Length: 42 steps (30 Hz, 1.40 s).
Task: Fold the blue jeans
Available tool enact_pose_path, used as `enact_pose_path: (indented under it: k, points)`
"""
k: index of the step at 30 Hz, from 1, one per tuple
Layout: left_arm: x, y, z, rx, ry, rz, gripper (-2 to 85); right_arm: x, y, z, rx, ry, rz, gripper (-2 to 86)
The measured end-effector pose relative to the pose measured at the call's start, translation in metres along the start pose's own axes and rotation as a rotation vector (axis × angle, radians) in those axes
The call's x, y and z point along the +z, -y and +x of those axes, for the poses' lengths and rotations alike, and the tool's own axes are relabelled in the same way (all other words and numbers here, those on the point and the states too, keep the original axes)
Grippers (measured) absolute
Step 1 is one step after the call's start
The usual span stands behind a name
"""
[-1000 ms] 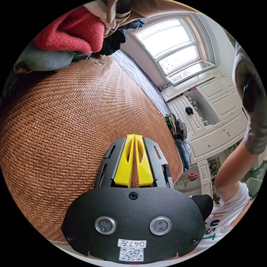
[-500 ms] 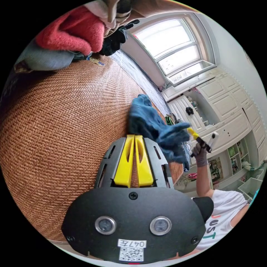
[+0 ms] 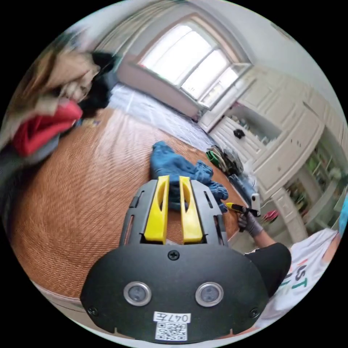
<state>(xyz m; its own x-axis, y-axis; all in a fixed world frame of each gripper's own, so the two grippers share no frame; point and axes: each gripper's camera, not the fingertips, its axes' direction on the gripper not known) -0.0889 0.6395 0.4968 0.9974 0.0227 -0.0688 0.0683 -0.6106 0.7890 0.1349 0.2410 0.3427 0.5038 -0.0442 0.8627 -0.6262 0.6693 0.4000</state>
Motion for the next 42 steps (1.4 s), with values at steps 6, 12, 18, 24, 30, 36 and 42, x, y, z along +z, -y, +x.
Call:
enact_pose_path:
  k: [6,12,18,24,30,36,42]
  points:
    - [0.183,0.101,0.281,0.361,0.183,-0.273,12.9,-0.021,-0.003,0.03,0.041,0.077,0.005,-0.8]
    - [0.319,0.14,0.338,0.197,0.173,-0.41,14.5,-0.041,-0.007,0.044,0.043,0.077,0.005,-0.8]
    - [0.323,0.115,0.449,0.373,0.203,-0.374,5.5,-0.058,-0.008,0.048,0.024,0.053,0.0,-0.6]
    - [0.325,0.087,0.596,0.748,0.377,-0.39,2.9,-0.076,-0.011,0.046,0.004,0.021,0.004,-0.6]
    - [0.305,0.072,0.667,0.978,0.515,-0.336,0.9,-0.093,-0.013,0.047,0.024,0.041,0.007,-0.4]
    - [0.261,0.056,0.695,1.209,0.666,-0.236,0.3,-0.112,-0.017,0.028,0.009,0.115,0.043,4.6]
    - [0.181,0.112,0.639,1.06,0.592,-0.179,0.2,-0.091,-0.017,-0.042,-0.032,0.077,-0.008,11.5]
